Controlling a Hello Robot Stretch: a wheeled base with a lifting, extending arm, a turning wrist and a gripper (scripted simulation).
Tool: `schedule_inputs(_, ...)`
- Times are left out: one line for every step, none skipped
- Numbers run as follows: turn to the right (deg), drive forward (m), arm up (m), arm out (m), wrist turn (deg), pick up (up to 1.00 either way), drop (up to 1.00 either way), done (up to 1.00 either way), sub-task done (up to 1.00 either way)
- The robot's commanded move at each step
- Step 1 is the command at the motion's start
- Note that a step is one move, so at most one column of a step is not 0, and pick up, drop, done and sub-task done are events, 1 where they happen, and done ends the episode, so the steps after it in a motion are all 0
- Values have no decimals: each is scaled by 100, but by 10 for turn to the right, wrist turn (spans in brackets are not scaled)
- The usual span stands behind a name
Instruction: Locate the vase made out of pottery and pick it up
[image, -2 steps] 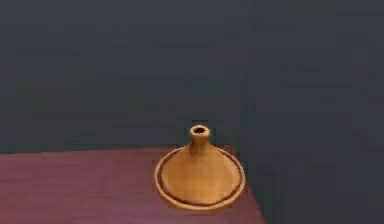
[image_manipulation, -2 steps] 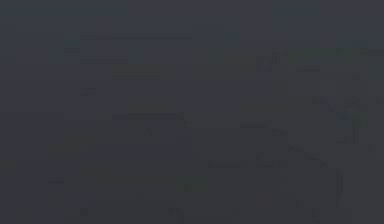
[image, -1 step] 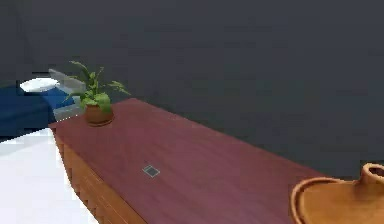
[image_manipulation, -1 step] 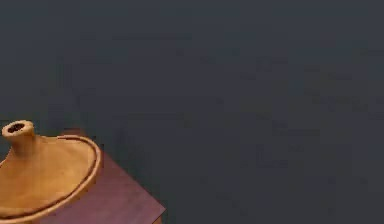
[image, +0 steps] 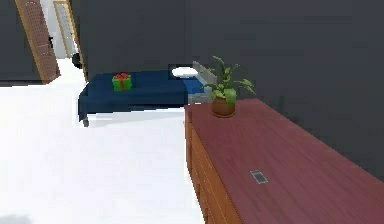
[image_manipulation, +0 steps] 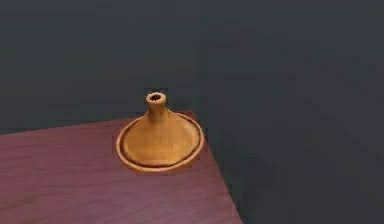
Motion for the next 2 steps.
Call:
schedule_inputs(0,0,50,0,0,0,0,0,0)
schedule_inputs(0,0,36,0,0,0,0,0,0)
